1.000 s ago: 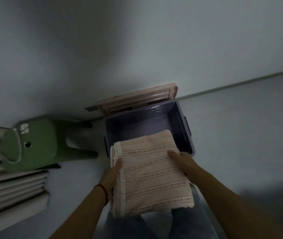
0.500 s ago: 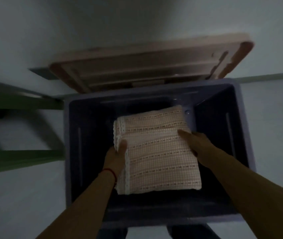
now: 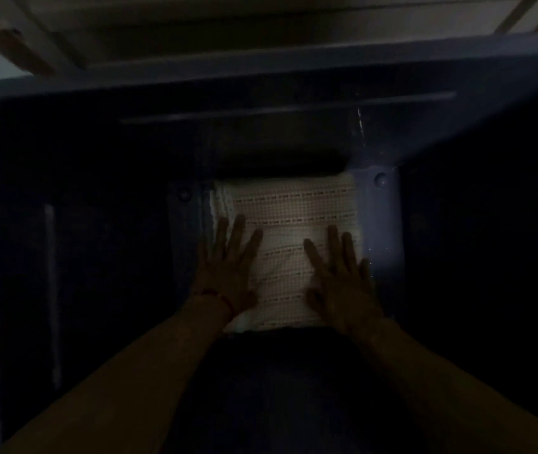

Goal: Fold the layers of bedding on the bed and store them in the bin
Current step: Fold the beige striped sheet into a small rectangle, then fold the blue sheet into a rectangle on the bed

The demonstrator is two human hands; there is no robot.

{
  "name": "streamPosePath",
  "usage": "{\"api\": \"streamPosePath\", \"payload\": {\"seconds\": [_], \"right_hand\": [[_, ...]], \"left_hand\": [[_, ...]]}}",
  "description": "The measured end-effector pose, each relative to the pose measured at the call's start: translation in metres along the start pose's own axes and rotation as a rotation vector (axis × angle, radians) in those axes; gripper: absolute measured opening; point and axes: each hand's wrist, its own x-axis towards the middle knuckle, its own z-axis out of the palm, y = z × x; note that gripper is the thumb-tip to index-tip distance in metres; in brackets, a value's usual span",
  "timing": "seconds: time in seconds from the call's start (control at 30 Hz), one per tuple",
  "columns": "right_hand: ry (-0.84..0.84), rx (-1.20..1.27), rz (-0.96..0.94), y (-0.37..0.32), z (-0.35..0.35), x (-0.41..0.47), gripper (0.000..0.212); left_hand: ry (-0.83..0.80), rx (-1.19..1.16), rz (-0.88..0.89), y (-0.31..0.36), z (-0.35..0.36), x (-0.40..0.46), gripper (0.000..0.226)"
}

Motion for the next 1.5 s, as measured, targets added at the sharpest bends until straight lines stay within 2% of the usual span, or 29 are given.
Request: {"api": "streamPosePath", "payload": {"seconds": [0.07, 0.13, 0.2, 0.33, 0.4, 0.57, 0.63, 0.7, 0.73, 0.87, 1.07, 1.13, 1.27, 1.37, 1.5], "right_hand": [[-0.178, -0.084, 0.038, 0.001, -0.019, 0.013, 0.102], [-0.291, -0.064, 0.069, -0.012, -0.049, 0.01, 0.095], [-0.264, -0.004, 0.131, -0.03, -0.083, -0.011, 0.08], [-0.155, 0.192, 0.213, -0.074, -0.149, -0.092, 0.063], [-0.041, 0.284, 0.219, -0.106, -0.203, -0.157, 0.061], [0.261, 0.545, 0.229, -0.178, -0.323, -0.304, 0.045], [0.419, 0.652, 0.264, -0.199, -0.374, -0.37, 0.039], [0.652, 0.72, 0.322, -0.21, -0.424, -0.445, 0.032], [0.693, 0.729, 0.311, -0.211, -0.427, -0.455, 0.029], [0.981, 0.776, 0.392, -0.21, -0.478, -0.577, 0.034], [1.329, 0.714, 0.672, -0.169, -0.486, -0.767, 0.033], [1.429, 0.736, 0.741, -0.149, -0.477, -0.82, 0.031], [1.599, 0.855, 0.825, -0.106, -0.445, -0.902, 0.026], [1.748, 0.952, 0.86, -0.058, -0.41, -0.957, 0.023], [1.824, 1.044, 0.965, 0.01, -0.357, -1.027, 0.021]], "left_hand": [[-0.142, 0.071, -0.078, 0.005, -0.016, 0.01, 0.112], [-0.219, 0.158, -0.123, 0.024, -0.045, 0.003, 0.098], [-0.217, 0.161, -0.135, 0.05, -0.08, -0.023, 0.088], [-0.166, 0.105, -0.072, 0.09, -0.161, -0.104, 0.087], [-0.086, 0.106, -0.041, 0.113, -0.226, -0.167, 0.084], [0.116, -0.056, 0.077, 0.165, -0.382, -0.299, 0.051], [0.203, -0.079, 0.17, 0.188, -0.442, -0.354, 0.042], [0.326, -0.097, 0.326, 0.22, -0.498, -0.407, 0.035], [0.347, -0.129, 0.342, 0.223, -0.503, -0.416, 0.032], [0.438, -0.196, 0.645, 0.3, -0.572, -0.494, 0.039], [0.355, -0.107, 1.183, 0.442, -0.621, -0.592, 0.038], [0.335, -0.101, 1.285, 0.483, -0.621, -0.623, 0.038], [0.251, -0.126, 1.411, 0.565, -0.601, -0.664, 0.032], [0.16, -0.143, 1.467, 0.653, -0.571, -0.687, 0.026], [0.05, -0.089, 1.478, 0.775, -0.525, -0.715, 0.024]]}}
